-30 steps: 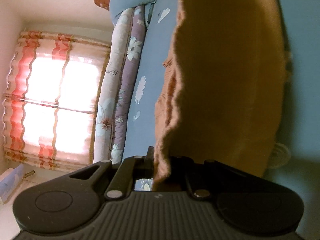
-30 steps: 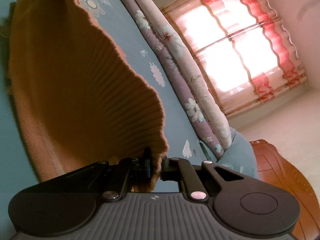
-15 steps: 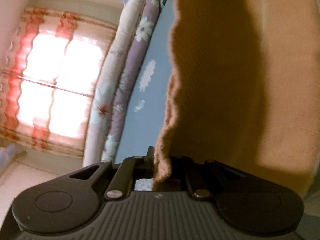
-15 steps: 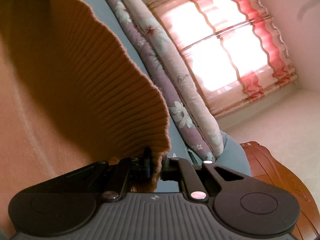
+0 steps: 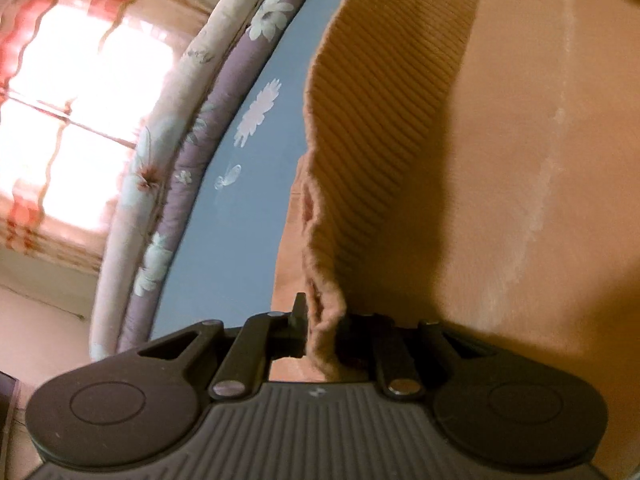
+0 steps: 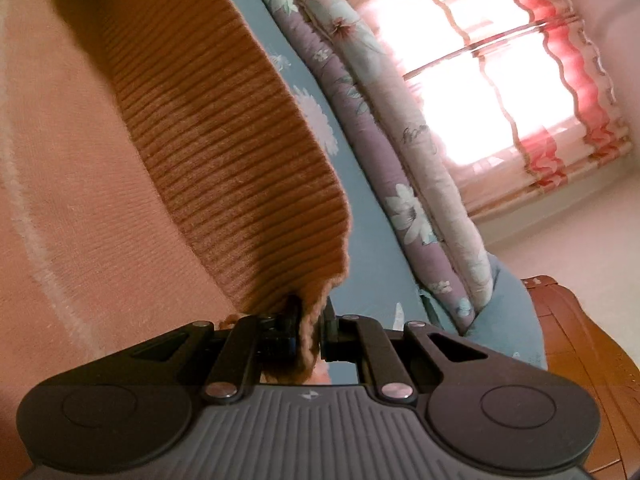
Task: Fold clothes
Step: 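Carry the hem over the sweater body with both grippers and lower it, then open both grippers and pull them back from the folded sweater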
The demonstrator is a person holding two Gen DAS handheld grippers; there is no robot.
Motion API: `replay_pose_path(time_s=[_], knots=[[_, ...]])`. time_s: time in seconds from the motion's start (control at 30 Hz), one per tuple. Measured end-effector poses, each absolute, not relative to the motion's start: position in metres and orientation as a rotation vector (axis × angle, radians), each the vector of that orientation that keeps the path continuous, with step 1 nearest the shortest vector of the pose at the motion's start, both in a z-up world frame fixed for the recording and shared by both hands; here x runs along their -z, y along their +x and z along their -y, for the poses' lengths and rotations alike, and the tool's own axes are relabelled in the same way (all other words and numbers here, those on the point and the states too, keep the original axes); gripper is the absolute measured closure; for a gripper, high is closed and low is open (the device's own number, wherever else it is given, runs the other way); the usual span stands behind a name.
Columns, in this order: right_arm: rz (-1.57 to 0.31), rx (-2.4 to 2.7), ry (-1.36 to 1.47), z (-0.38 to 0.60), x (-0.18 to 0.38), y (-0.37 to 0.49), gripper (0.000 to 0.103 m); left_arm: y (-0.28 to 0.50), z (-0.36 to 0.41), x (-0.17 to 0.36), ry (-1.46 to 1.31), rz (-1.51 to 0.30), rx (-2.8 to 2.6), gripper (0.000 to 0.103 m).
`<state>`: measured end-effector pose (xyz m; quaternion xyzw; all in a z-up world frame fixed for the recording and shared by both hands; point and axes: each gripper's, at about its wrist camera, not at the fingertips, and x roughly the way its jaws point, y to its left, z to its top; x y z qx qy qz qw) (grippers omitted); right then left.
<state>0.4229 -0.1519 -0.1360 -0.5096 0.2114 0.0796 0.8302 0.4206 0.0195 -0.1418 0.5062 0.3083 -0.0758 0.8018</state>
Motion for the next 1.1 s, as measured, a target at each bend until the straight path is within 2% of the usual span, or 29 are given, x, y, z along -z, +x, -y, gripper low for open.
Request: replay_pose_path(time_s=[0.03, 0.1, 0.13, 0.17, 0.23, 0.3, 0.37, 0.43, 0.6, 0.67, 1.1], knots=[[-0.449, -0.170, -1.074, 0.152, 0.136, 0.424, 0.087, 0.422, -0.019, 0.138, 1.059, -0.668, 0.166, 0.088], [-0.448, -0.158, -1.056, 0.152, 0.134, 0.425, 0.076, 0.425, -0.019, 0.131, 1.005, -0.681, 0.173, 0.076], [-0.440, -0.151, -1.047, 0.152, 0.133, 0.424, 0.065, 0.428, -0.026, 0.126, 0.963, -0.687, 0.172, 0.072], [-0.430, -0.143, -1.038, 0.153, 0.131, 0.424, 0.051, 0.431, -0.032, 0.121, 0.920, -0.694, 0.171, 0.064], [-0.420, -0.136, -1.015, 0.156, 0.125, 0.427, 0.038, 0.439, -0.048, 0.108, 0.781, -0.721, 0.183, 0.061], [-0.437, -0.147, -0.968, 0.162, 0.117, 0.432, 0.036, 0.445, -0.062, 0.093, 0.625, -0.739, 0.200, 0.060], [-0.467, -0.167, -0.907, 0.171, 0.109, 0.436, 0.030, 0.445, -0.077, 0.083, 0.497, -0.743, 0.196, 0.057], [-0.496, -0.187, -0.845, 0.179, 0.101, 0.440, 0.029, 0.456, -0.094, 0.077, 0.399, -0.749, 0.173, 0.055], [-0.567, -0.226, -0.653, 0.209, 0.081, 0.450, 0.027, 0.457, -0.109, 0.078, 0.424, -0.745, 0.094, 0.055], [-0.610, -0.245, -0.541, 0.224, 0.075, 0.453, 0.023, 0.448, -0.109, 0.079, 0.456, -0.740, 0.087, 0.055], [-0.750, -0.350, -0.084, 0.273, 0.066, 0.490, 0.020, 0.374, -0.105, 0.087, 0.405, -0.728, 0.167, 0.054]])
